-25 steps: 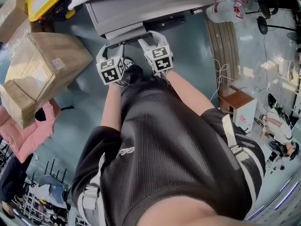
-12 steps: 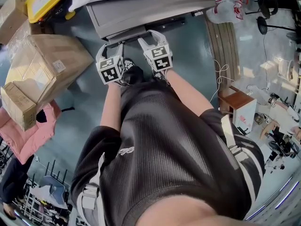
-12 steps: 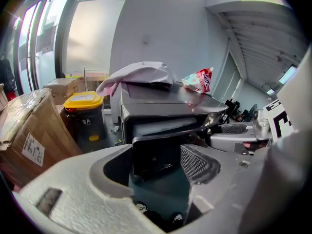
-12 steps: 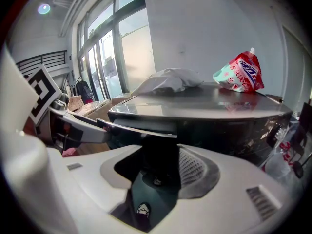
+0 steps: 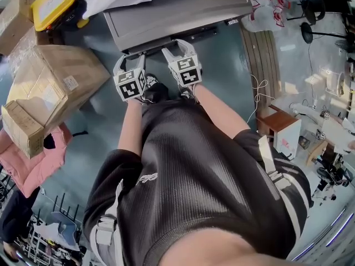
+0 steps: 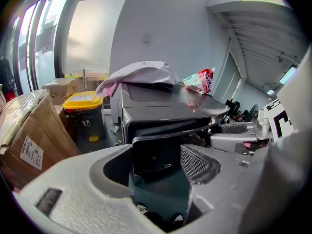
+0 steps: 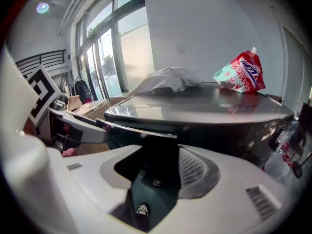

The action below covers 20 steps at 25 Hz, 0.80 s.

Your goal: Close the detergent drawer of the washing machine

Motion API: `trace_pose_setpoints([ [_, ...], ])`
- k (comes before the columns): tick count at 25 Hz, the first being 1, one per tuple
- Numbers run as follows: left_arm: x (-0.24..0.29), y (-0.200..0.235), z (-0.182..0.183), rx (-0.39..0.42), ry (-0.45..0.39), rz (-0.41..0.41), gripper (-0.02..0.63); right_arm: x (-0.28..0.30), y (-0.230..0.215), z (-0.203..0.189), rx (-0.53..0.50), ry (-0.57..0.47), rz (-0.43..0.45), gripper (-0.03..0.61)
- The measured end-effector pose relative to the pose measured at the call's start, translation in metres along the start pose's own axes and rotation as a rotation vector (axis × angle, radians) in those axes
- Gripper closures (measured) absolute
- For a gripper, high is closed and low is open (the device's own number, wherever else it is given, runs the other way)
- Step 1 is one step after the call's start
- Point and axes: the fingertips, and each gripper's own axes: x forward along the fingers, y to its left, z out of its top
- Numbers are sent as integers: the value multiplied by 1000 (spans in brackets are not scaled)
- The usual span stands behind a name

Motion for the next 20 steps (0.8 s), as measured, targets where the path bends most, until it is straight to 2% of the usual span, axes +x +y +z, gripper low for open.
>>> trace_pose_setpoints([
  [11,6,2,5,-4,-12,9,301,6,-4,4,4,15,3,368],
  [14,4,3,2,-60,-19,50,284,5,-4,2,61,3,3,368],
  [16,3,1,2,-105,-38,81,285,4,-2,3,96,-12,5,313],
  [20,4,1,0,-150,-68,87,283,9,2,2,138,-16,-19,267],
])
